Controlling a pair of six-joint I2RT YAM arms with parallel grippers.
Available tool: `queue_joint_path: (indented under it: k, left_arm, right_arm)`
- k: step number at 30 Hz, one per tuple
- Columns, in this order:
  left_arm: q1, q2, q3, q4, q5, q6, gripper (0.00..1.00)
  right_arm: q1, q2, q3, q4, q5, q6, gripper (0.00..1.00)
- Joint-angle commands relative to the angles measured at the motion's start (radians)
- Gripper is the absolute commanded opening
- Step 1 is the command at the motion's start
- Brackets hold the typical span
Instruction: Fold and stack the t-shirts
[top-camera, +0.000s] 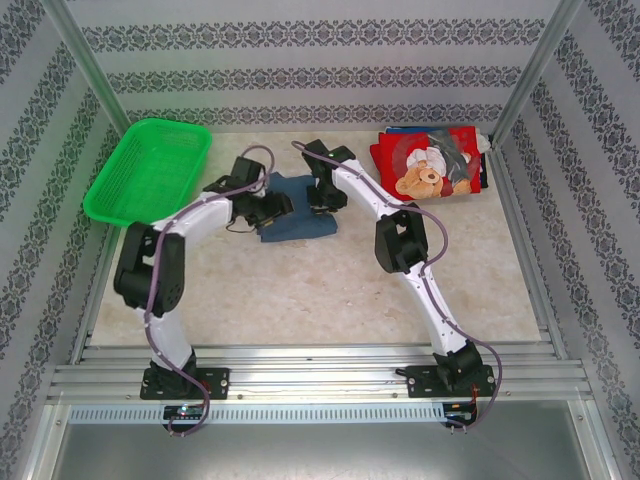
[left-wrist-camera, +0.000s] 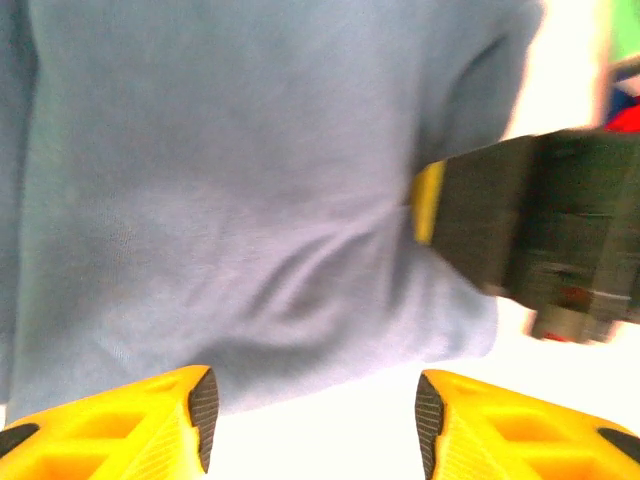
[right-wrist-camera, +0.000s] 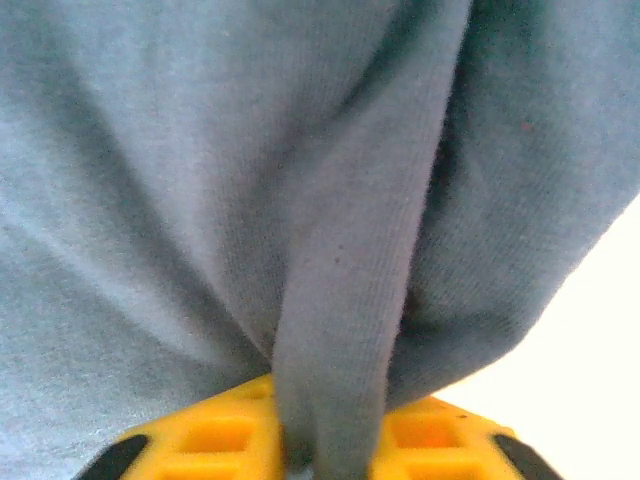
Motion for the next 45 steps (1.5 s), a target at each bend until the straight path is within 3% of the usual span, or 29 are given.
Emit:
queue_joint_path:
  k: [1, 3, 9, 16, 23, 45]
  left_arm:
    - [0.058, -0.159, 0.063, -0.077, 0.016, 0.031, 0.57]
    - [0.100, -0.232, 0.042, -0.099, 0.021, 0.030, 0.57]
    - [0.221, -0.407, -0.097, -0.152, 0.033, 0.071, 0.57]
    - [0.295, -0.474, -0.260, -0.135, 0.057, 0.090, 0.55]
    - [0.324, -0.465, -0.320, -0.108, 0.072, 0.101, 0.53]
    - [0.364, -0.471, -0.388, -0.112, 0.082, 0.125, 0.49]
  right_arm:
    - [-0.007, 0.033, -0.003, -0.069, 0.111, -0.011, 0.09]
    - [-0.009, 0.028, 0.019, -0.070, 0.142, -0.019, 0.00]
    - [-0.011, -0.065, 0.018, -0.042, 0.252, -0.052, 0.00]
    - [-0.026, -0.166, 0.019, -0.038, 0.386, -0.151, 0.00]
    - [-0.033, -0.209, 0.027, -0.010, 0.476, -0.259, 0.00]
    - [-0.165, -0.329, 0.019, 0.038, 0.556, -0.454, 0.00]
